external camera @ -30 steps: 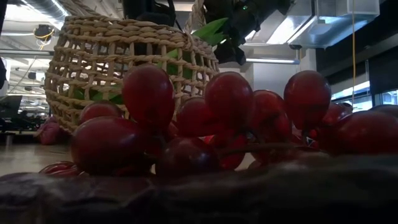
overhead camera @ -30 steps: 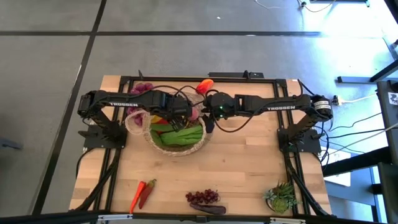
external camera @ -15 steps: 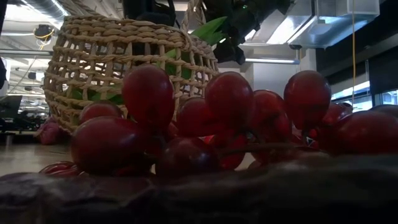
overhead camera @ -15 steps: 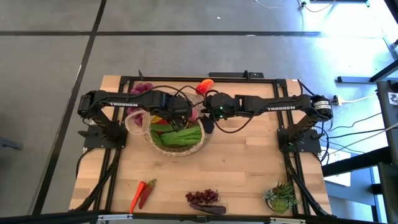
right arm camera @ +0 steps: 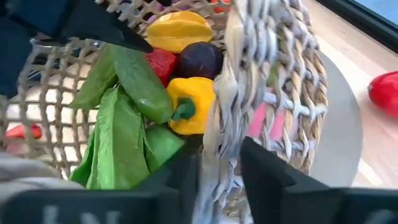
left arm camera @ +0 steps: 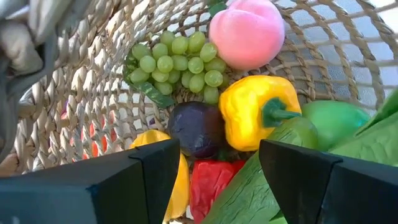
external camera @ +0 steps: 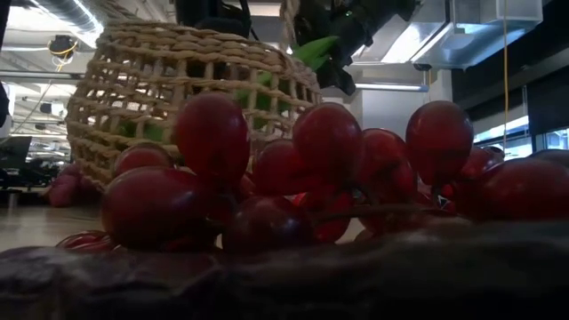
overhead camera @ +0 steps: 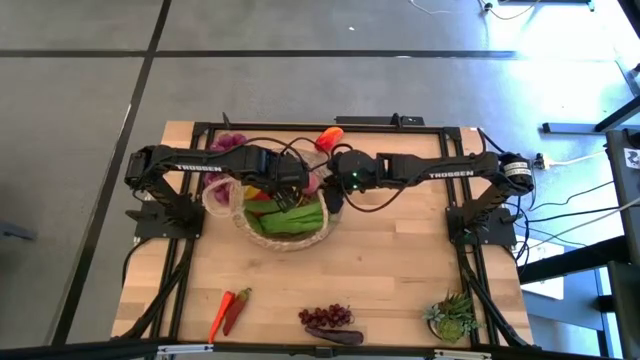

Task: Build produce basket
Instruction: Adjust the brown basket

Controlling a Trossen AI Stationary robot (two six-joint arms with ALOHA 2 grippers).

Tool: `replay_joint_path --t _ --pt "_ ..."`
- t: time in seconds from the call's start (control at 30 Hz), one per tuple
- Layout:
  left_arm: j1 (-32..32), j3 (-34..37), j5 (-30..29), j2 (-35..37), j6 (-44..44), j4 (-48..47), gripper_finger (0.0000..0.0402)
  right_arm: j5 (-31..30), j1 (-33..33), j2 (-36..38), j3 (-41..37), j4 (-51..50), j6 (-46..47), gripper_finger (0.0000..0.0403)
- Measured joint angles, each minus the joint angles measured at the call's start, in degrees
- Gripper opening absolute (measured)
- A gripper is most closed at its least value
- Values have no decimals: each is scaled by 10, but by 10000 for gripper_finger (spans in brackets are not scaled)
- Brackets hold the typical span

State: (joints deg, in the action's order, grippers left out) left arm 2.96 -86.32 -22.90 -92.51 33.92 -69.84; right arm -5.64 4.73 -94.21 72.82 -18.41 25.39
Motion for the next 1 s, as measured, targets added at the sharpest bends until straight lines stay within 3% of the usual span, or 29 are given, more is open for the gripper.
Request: replay_joint_path --t 0.2,0.6,0.87,1.0 --pt "-3 0 -6 0 -22 -1 211 -3 0 0 0 -9 -1 12" --pt "-41 -4 -91 7 -172 38 211 1 0 0 1 -60 28 3" --pt "-60 -56 -92 16 -197 59 211 3 0 -1 0 -65 29 1" --pt "-55 -66 -61 17 -195 62 211 4 0 -1 0 -72 29 1"
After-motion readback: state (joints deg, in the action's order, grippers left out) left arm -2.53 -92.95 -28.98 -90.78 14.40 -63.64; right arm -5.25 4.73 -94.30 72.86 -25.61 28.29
